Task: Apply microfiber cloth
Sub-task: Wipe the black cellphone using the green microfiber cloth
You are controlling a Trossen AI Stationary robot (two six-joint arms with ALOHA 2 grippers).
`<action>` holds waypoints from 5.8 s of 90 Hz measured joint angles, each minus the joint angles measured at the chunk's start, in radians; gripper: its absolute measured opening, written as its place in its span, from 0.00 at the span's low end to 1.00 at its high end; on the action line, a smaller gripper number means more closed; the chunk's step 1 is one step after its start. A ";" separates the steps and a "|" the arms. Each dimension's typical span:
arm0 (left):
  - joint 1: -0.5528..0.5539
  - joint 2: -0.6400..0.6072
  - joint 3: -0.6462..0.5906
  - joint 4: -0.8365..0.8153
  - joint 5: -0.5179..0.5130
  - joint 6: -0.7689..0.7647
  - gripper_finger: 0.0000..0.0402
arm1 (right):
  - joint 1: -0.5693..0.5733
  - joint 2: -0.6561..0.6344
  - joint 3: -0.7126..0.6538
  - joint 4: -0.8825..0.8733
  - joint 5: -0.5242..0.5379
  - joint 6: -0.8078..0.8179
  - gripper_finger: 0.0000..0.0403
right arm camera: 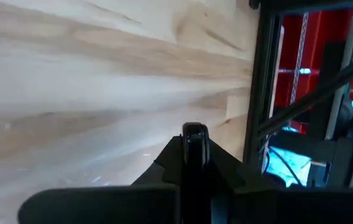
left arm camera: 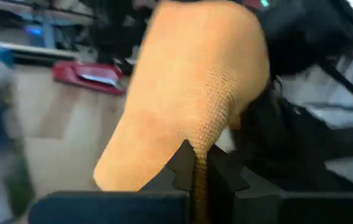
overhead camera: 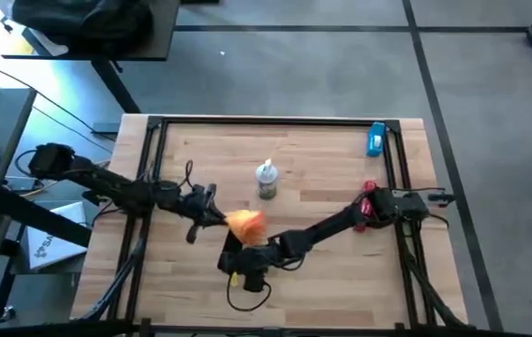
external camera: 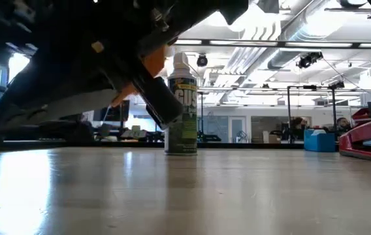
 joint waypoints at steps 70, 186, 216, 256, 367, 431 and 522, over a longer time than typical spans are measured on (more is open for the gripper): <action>-0.272 0.369 0.033 0.085 0.066 -0.305 0.00 | 0.002 -0.001 -0.001 -0.001 0.025 0.079 0.02; -0.074 0.193 0.066 -0.070 0.036 0.143 0.00 | 0.008 -0.004 0.003 0.006 -0.037 -0.001 0.02; -0.063 0.450 0.172 0.106 -0.093 0.277 0.00 | 0.001 0.001 -0.005 -0.077 -0.058 -0.018 0.02; 0.000 0.376 0.199 -0.071 -0.313 0.316 0.00 | 0.006 -0.008 0.008 0.000 -0.043 -0.074 0.01; -0.144 0.136 0.197 -0.214 -0.219 0.332 0.00 | -0.045 0.036 0.001 0.158 -0.293 -0.035 0.00; -0.291 -0.098 0.196 -0.736 -0.437 0.063 0.00 | -0.028 0.037 0.000 0.162 -0.181 -0.020 0.00; -0.191 0.102 0.200 -0.525 -0.255 0.076 0.00 | -0.031 0.037 -0.001 0.143 -0.202 -0.030 0.00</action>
